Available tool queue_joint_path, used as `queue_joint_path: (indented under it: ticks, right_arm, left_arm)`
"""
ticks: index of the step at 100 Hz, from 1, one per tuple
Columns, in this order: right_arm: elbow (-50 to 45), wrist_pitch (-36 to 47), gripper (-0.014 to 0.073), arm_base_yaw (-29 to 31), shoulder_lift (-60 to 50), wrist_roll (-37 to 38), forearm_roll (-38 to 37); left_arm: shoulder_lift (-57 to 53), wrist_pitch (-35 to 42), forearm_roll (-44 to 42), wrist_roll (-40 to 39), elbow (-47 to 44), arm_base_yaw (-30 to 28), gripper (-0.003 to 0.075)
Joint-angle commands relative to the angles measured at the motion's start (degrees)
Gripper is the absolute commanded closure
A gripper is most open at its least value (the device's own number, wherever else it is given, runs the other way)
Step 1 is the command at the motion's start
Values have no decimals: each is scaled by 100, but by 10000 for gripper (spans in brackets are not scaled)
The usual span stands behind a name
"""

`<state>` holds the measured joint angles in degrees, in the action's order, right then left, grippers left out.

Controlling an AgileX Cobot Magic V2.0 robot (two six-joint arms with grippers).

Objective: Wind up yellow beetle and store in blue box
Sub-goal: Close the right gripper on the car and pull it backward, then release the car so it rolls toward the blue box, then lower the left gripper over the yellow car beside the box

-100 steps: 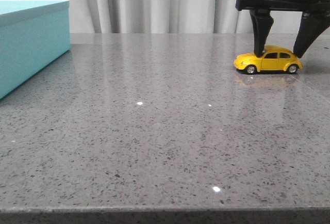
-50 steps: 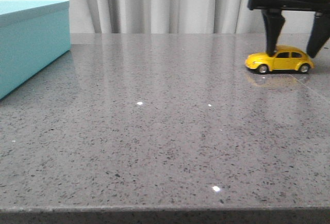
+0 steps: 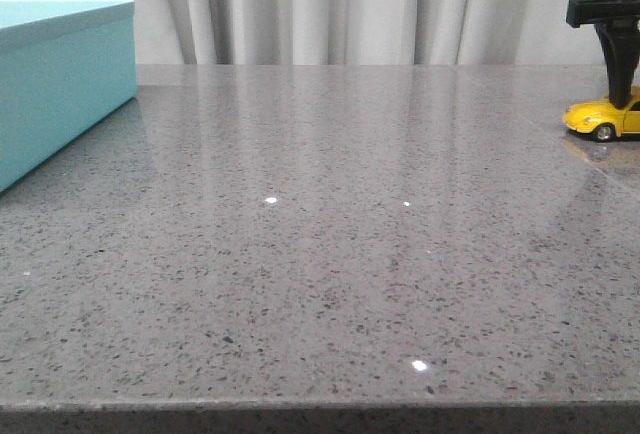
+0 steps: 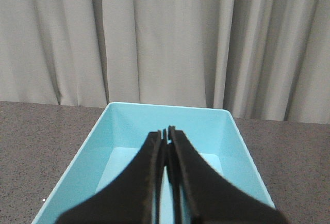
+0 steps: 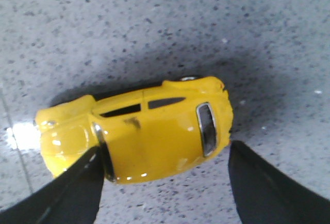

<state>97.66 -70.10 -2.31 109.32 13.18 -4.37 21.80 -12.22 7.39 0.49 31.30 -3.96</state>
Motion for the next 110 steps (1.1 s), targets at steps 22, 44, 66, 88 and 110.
queue_joint_path:
  ticks: [22, 44, 66, 88, 110]
  right_arm:
    - [119, -249, 75, -1, -1181, -557, 1030]
    - [119, -94, 75, -21, -2106, -628, 1025]
    - [119, -94, 75, -21, -2427, -633, 1025]
    - [119, -88, 75, -21, -2446, -633, 1025]
    - [119, 20, 75, -21, -2446, -640, 1025]
  left_arm:
    - [89, 433, 69, -49, 194, -3, 739]
    - [89, 420, 69, -49, 194, -3, 739]
    - [89, 420, 69, -49, 194, -3, 739]
    - [89, 420, 69, -49, 194, -3, 739]
    - [89, 420, 69, -49, 194, -3, 739]
